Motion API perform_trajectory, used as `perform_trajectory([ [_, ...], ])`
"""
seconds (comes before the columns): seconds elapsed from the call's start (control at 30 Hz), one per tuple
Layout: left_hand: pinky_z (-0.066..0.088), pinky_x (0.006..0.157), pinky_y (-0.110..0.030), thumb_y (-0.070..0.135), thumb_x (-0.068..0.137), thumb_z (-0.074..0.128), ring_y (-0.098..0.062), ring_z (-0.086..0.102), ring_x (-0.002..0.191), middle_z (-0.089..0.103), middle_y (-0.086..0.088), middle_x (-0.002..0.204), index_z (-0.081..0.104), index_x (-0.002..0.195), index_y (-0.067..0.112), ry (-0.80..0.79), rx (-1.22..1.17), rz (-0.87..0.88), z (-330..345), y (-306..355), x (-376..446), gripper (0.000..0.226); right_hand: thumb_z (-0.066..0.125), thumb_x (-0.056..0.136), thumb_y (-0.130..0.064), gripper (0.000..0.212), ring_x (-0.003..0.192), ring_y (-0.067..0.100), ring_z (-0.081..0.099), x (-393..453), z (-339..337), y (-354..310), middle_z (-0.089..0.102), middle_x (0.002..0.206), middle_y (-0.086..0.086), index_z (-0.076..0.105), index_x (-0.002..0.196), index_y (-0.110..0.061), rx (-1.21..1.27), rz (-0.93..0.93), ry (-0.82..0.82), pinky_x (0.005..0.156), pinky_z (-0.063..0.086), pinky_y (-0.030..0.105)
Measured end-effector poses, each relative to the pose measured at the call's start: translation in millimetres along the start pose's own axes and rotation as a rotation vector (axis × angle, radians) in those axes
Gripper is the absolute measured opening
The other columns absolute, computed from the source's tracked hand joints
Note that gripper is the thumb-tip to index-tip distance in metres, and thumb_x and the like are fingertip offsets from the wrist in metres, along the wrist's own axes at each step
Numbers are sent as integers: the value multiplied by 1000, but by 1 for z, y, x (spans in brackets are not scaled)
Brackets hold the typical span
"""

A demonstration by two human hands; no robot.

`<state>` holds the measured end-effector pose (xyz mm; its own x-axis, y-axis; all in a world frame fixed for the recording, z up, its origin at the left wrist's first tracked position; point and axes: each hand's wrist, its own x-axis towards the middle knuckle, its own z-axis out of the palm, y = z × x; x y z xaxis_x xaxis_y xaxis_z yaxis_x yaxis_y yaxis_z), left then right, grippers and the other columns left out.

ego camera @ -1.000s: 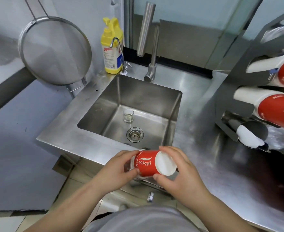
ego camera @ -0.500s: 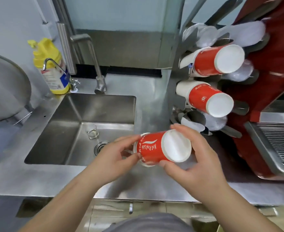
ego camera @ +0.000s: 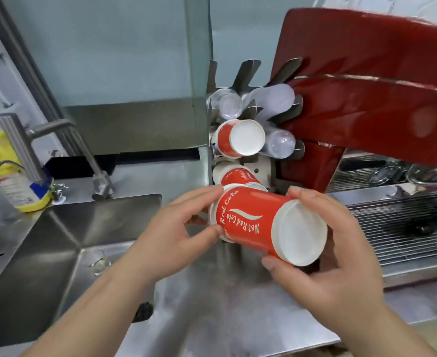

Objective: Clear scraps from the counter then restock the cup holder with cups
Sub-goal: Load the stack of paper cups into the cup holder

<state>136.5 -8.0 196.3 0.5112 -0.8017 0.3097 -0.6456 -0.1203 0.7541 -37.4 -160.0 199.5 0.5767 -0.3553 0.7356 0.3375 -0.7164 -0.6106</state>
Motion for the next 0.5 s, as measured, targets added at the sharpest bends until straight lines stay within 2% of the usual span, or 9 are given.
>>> perform_trajectory([
  [0.17, 51, 93, -20, 31, 83, 66, -7, 57, 120, 53, 20, 138, 53, 138, 33, 1, -10, 30, 9, 3, 16, 56, 78, 66, -33, 72, 126, 16, 51, 8, -13, 8, 52, 133, 0, 45, 129, -19, -56, -69, -3, 102, 43, 31],
  [0.3, 49, 92, -18, 47, 78, 60, -5, 53, 122, 49, 21, 141, 49, 140, 34, -14, 18, 25, 17, -5, 24, 64, 79, 67, -32, 71, 125, 11, 51, 13, -13, 16, 53, 130, 5, 46, 127, -16, -161, -137, -39, 103, 40, 24],
  [0.4, 48, 91, -15, 47, 76, 58, -5, 50, 125, 49, 18, 142, 49, 141, 32, -18, 29, 11, 23, -13, 28, 67, 79, 67, -31, 69, 125, 9, 51, 15, -9, 25, 50, 133, 0, 47, 127, -18, -172, -167, -66, 103, 40, 23],
  [0.5, 47, 90, -14, 47, 75, 57, -2, 48, 126, 48, 17, 143, 48, 142, 30, -22, 43, -12, 27, -20, 29, 69, 80, 69, -28, 66, 124, 12, 53, 14, -4, 35, 54, 130, -3, 49, 125, -16, -166, -187, -74, 102, 43, 30],
])
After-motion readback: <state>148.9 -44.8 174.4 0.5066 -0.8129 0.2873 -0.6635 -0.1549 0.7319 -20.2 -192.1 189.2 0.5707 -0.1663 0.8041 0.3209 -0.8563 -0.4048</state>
